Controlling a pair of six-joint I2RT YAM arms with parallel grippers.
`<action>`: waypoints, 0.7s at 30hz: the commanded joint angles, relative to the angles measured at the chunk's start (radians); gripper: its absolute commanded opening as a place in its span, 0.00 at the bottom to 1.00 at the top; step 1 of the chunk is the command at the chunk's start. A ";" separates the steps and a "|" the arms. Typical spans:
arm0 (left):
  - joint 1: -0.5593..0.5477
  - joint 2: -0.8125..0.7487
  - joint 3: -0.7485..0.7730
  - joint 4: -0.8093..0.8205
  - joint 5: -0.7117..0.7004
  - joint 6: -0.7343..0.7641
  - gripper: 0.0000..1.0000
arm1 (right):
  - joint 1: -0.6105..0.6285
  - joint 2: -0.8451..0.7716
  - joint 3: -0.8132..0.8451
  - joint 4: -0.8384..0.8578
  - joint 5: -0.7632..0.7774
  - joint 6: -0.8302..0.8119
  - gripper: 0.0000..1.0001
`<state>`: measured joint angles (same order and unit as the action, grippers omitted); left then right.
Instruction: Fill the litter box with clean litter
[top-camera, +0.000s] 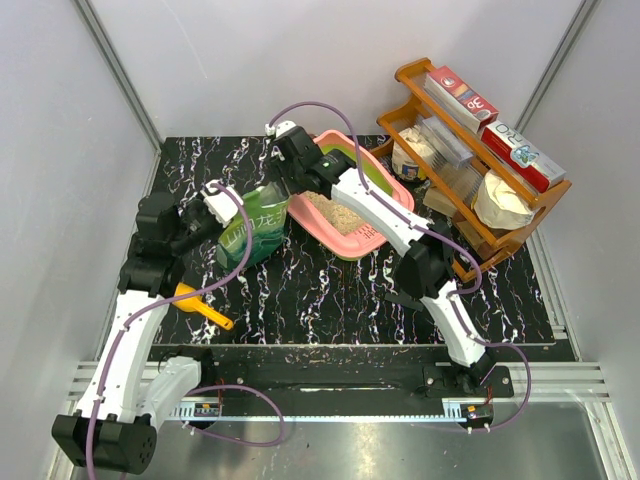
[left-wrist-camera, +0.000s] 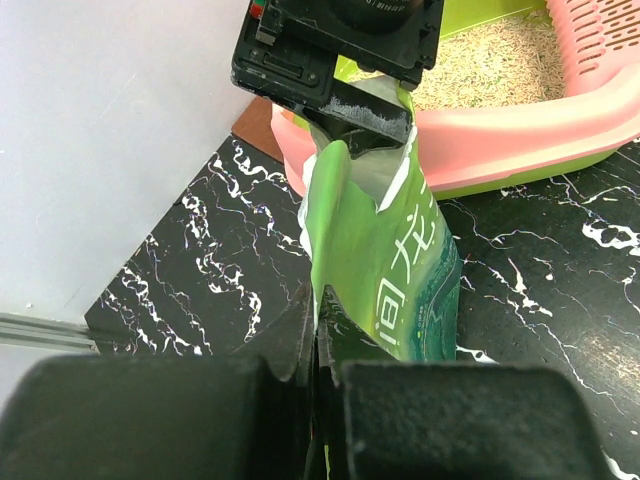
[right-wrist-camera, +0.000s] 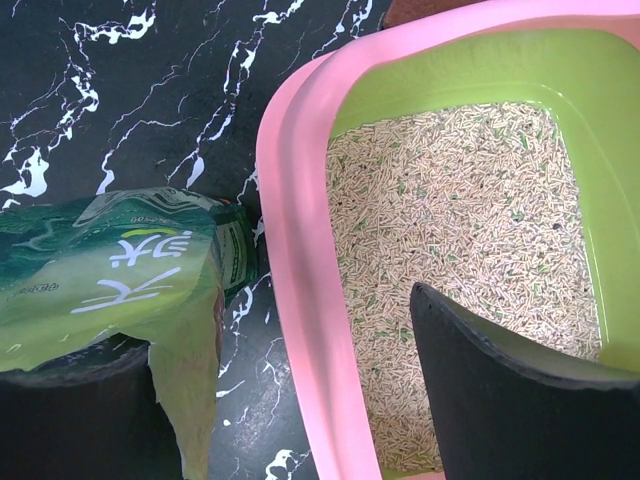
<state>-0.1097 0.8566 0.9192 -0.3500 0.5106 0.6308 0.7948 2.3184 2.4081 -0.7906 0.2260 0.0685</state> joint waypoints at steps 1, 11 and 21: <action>-0.002 -0.050 0.055 0.109 0.011 0.009 0.00 | -0.028 -0.106 0.042 0.005 0.032 -0.042 0.79; -0.002 -0.093 0.125 -0.158 -0.006 0.029 0.04 | -0.042 -0.217 0.026 -0.004 0.090 -0.168 0.81; -0.008 -0.105 0.201 -0.303 -0.098 -0.080 0.57 | -0.100 -0.274 0.039 -0.038 -0.040 -0.075 0.81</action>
<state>-0.1143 0.7509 1.0634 -0.5900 0.4740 0.5976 0.7315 2.1227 2.4050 -0.8581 0.2432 -0.0528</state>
